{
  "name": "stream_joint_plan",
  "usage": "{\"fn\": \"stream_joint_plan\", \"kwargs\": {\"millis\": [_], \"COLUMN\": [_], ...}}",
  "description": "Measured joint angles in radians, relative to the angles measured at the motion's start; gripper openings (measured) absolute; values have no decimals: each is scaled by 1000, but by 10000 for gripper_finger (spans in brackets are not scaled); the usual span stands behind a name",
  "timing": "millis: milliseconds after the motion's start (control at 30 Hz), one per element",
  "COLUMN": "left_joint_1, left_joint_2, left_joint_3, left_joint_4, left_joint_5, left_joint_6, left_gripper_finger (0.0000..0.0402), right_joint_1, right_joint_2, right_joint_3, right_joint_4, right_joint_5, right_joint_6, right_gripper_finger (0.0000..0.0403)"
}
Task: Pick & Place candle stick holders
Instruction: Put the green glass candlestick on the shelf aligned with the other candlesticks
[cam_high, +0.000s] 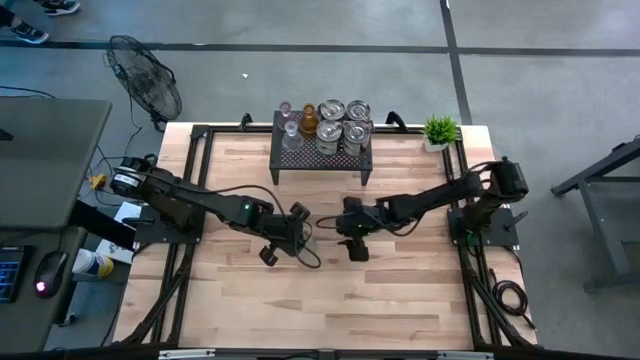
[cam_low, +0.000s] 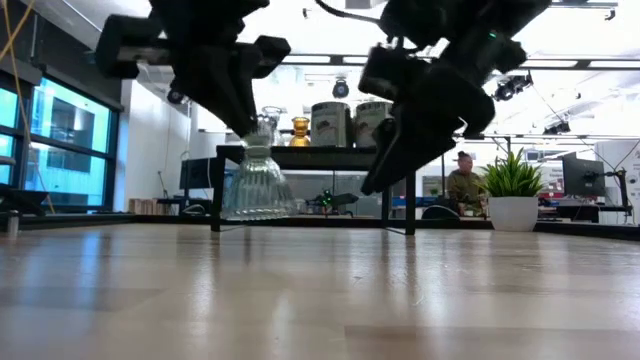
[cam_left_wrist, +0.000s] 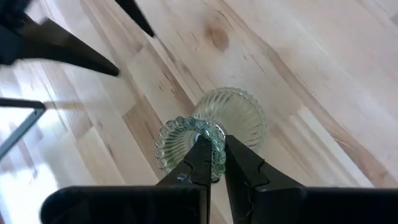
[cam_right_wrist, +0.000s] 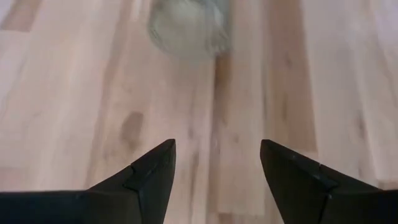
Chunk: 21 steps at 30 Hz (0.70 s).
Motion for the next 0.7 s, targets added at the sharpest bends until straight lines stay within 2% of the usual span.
{"fn": "stream_joint_plan", "kwargs": {"millis": [133, 400, 600, 700], "left_joint_1": [0, 0, 10, 40], "left_joint_2": [-1, -2, -2, -2], "left_joint_3": [49, 149, 268, 341], "left_joint_4": [-46, -125, -243, -292], "left_joint_5": [-4, -101, -204, -201], "left_joint_6": [-30, -138, -188, -226], "left_gripper_finger": [14, 13, 13, 13], "right_joint_1": [15, 71, 108, 116], "right_joint_2": [-57, -171, -205, -207], "right_joint_3": [-94, -291, -394, -419], "right_joint_4": [76, 264, 392, 435], "right_joint_5": [53, 157, 204, 208], "right_joint_6": [39, 101, 102, 102], "right_gripper_finger": [226, 226, 226, 226]}}
